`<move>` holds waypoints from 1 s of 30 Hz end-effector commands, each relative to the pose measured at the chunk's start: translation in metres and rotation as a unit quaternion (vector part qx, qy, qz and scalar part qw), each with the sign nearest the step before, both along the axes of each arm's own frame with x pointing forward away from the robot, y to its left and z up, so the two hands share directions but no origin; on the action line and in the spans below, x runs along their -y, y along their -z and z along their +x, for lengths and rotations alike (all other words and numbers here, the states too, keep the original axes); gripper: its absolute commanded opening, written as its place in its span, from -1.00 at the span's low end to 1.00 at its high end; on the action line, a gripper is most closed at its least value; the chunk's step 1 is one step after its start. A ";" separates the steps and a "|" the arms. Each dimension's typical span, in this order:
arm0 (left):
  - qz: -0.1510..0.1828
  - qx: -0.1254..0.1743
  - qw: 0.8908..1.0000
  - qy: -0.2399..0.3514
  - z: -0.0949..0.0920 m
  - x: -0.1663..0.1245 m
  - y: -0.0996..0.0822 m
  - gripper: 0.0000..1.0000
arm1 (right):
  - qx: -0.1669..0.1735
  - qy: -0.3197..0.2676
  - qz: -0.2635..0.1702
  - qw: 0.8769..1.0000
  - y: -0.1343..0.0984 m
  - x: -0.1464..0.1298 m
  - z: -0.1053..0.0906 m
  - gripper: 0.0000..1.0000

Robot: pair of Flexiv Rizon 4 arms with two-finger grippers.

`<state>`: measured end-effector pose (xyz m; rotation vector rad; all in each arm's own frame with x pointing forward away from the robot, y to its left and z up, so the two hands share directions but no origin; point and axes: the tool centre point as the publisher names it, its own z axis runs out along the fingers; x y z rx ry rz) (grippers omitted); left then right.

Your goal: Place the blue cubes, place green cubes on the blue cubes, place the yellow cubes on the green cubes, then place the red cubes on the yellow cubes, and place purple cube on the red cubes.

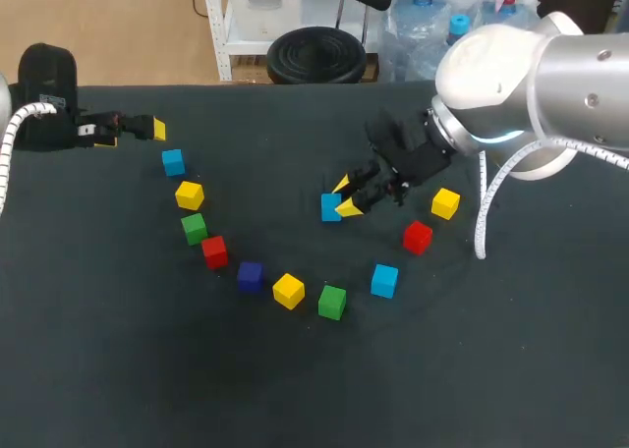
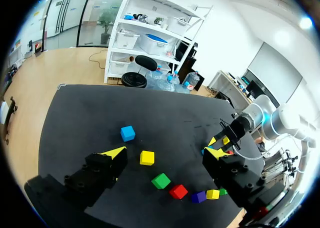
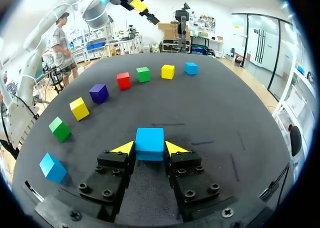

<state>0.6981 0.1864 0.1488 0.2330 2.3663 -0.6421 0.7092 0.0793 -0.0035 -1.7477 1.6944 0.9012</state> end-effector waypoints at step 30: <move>0.003 -0.003 1.000 -0.001 0.001 0.001 -0.001 1.00 | -0.001 -0.002 -0.003 1.000 0.002 0.002 0.003 0.00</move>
